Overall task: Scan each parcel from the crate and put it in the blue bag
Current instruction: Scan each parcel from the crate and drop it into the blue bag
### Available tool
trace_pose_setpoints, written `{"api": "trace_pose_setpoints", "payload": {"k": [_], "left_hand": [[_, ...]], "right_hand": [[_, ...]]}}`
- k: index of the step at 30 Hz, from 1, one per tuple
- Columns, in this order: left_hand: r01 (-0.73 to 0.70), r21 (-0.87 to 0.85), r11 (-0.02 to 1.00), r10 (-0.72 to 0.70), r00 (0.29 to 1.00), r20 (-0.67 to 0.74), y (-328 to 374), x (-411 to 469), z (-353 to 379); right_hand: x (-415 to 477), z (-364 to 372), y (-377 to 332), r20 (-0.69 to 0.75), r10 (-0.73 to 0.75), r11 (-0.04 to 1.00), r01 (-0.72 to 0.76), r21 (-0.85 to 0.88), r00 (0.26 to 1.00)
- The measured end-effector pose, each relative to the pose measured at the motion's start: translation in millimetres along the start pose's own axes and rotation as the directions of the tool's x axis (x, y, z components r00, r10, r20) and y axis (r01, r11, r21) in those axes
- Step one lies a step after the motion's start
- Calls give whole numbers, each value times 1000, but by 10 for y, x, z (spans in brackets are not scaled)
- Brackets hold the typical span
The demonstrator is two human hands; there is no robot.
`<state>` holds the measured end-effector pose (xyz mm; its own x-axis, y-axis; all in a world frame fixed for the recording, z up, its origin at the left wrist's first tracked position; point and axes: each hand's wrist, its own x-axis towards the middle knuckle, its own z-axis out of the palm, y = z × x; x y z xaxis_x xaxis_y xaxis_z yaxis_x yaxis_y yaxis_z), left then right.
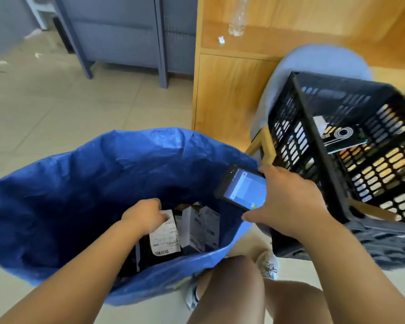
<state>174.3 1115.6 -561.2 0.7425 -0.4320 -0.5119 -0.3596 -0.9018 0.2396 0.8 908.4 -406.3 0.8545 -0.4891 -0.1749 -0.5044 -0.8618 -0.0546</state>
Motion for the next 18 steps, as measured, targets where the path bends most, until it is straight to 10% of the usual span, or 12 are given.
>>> {"api": "trace_pose_setpoints", "payload": {"k": [18], "left_hand": [[-648, 114, 753, 645, 692, -324, 2645, -1022, -808]], "right_hand": [[-1108, -735, 1902, -341, 398, 917, -363, 164, 852]]}}
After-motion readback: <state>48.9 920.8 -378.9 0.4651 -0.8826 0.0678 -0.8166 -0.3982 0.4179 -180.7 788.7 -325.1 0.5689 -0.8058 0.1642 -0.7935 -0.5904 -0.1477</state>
